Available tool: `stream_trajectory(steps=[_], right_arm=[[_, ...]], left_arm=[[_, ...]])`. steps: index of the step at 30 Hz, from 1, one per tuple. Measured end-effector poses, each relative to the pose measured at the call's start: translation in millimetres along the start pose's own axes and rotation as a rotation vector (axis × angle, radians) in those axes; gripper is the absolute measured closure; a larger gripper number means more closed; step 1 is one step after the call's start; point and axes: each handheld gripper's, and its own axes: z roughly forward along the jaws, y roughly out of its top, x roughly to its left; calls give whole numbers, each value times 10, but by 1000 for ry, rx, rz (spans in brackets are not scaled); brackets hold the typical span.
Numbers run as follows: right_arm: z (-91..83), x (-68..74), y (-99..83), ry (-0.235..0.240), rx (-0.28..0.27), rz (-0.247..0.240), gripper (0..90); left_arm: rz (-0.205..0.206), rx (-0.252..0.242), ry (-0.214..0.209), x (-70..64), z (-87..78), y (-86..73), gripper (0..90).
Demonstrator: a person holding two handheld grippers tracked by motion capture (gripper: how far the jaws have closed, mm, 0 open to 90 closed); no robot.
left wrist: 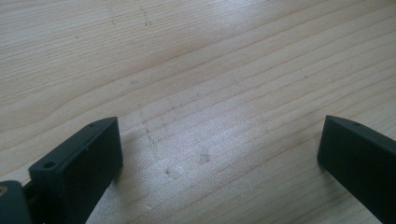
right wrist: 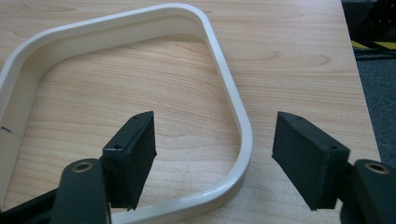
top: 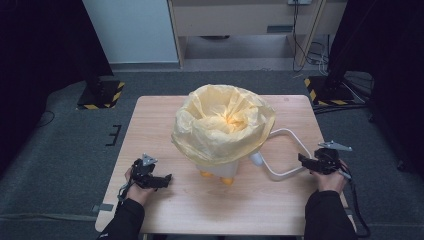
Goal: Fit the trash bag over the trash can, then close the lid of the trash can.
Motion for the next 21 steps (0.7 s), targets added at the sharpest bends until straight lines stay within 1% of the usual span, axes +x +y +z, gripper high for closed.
stream_trajectory(steps=[1,2,4,6,10,11,13,17,21], right_arm=[[2,-13,-4,-6,3,1,338],[3,-12,-11,-2,7,21,359],[6,-27,-15,-7,10,14,381],[15,-33,-20,-11,12,18,381],[28,-39,-17,-22,9,-2,375],[28,-35,-13,-20,9,4,377],[44,-33,-11,-26,10,-3,390],[126,-38,-19,-25,46,-20,431],[184,-49,-21,-47,72,-20,512]], left_arm=[[-1,0,0,0,0,0,0],[-1,0,0,-1,0,0,0],[0,0,0,0,0,0,0],[0,0,0,-1,0,0,0],[0,0,0,0,0,0,0],[-1,0,0,-1,0,0,0],[-1,0,0,-1,0,0,0],[4,-6,-4,2,9,4,0],[7,-8,-7,3,14,7,0]])
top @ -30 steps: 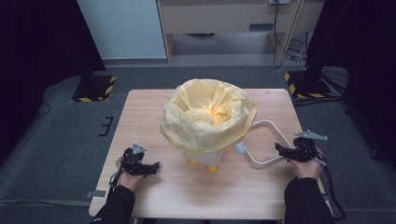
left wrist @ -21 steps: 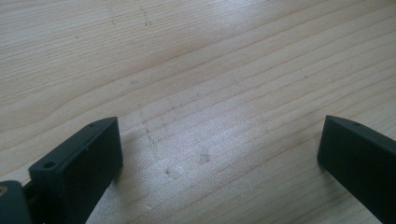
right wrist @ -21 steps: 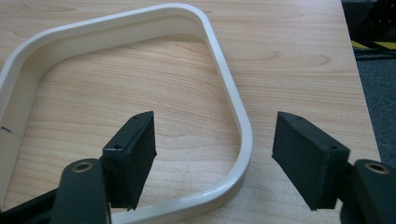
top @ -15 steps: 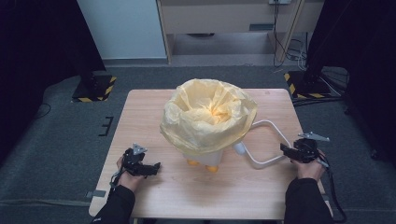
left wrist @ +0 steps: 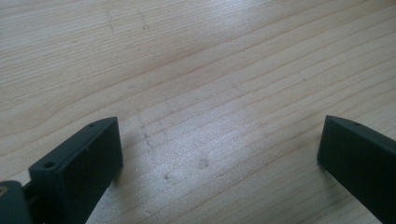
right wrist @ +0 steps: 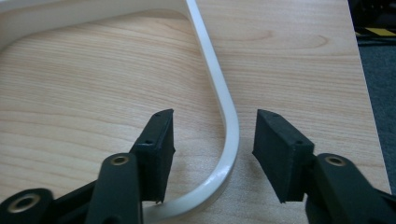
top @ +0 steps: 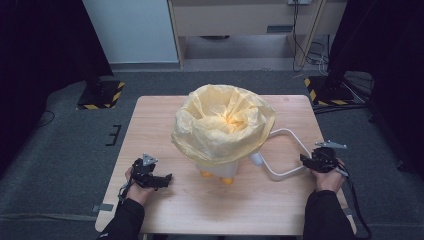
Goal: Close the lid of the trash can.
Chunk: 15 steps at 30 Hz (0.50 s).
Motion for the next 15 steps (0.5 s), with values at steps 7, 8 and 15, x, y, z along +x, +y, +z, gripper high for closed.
stream_trajectory(steps=[7,8,15], right_arm=[[47,18,26,-10,33,10,664],[58,15,27,-16,38,7,676],[74,29,41,-23,70,28,736]], left_arm=[[1,-2,-2,1,3,1,0],[1,-2,-2,2,3,1,0],[2,3,-2,1,1,4,0]])
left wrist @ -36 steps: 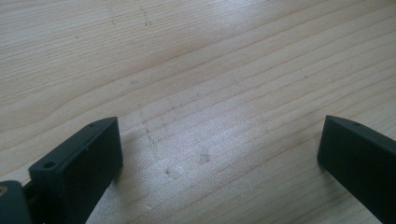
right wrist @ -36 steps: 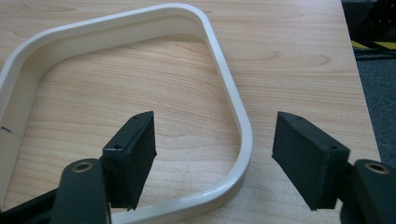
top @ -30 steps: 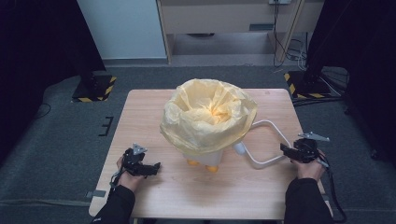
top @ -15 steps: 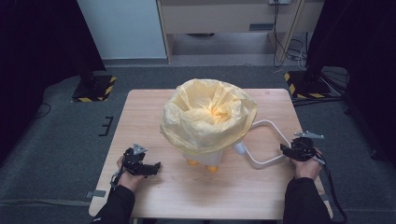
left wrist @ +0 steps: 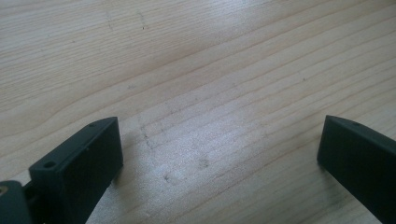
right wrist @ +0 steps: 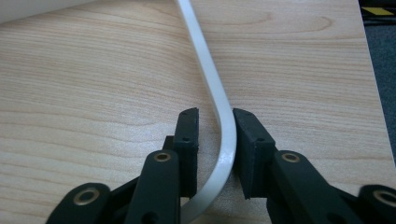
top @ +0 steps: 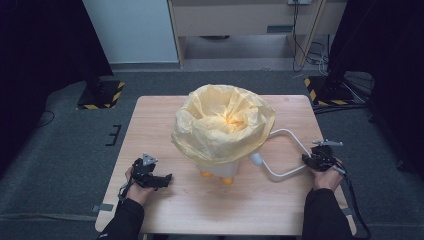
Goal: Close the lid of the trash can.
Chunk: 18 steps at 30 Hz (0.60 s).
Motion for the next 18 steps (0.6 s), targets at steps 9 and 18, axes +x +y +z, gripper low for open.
stream_trajectory(steps=[9,18], right_arm=[[-33,35,34,-3,17,21,797],[-166,21,97,-25,-72,92,796]], left_arm=[[1,3,-2,-1,0,3,0],[1,3,-1,-4,0,4,0]])
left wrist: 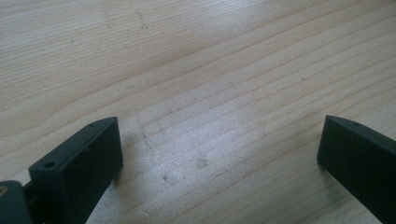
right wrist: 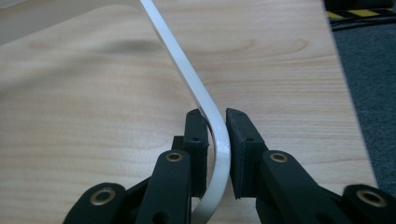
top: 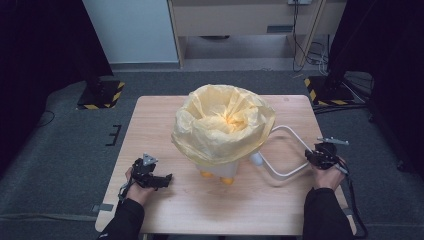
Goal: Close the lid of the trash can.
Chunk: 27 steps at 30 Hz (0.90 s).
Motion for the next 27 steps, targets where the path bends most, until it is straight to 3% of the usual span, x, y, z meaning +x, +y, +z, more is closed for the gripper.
stream_trajectory(steps=[9,15,22,27], right_arm=[[-174,31,133,-36,-128,56,795],[-228,75,205,-27,-171,78,795],[-323,40,318,-75,-227,115,796],[-421,71,440,-82,-284,113,795]], left_arm=[[1,-1,-1,1,1,0,0],[1,-2,-2,0,2,1,0],[0,-6,-3,-2,5,0,0],[-3,4,1,-2,-2,9,2]])
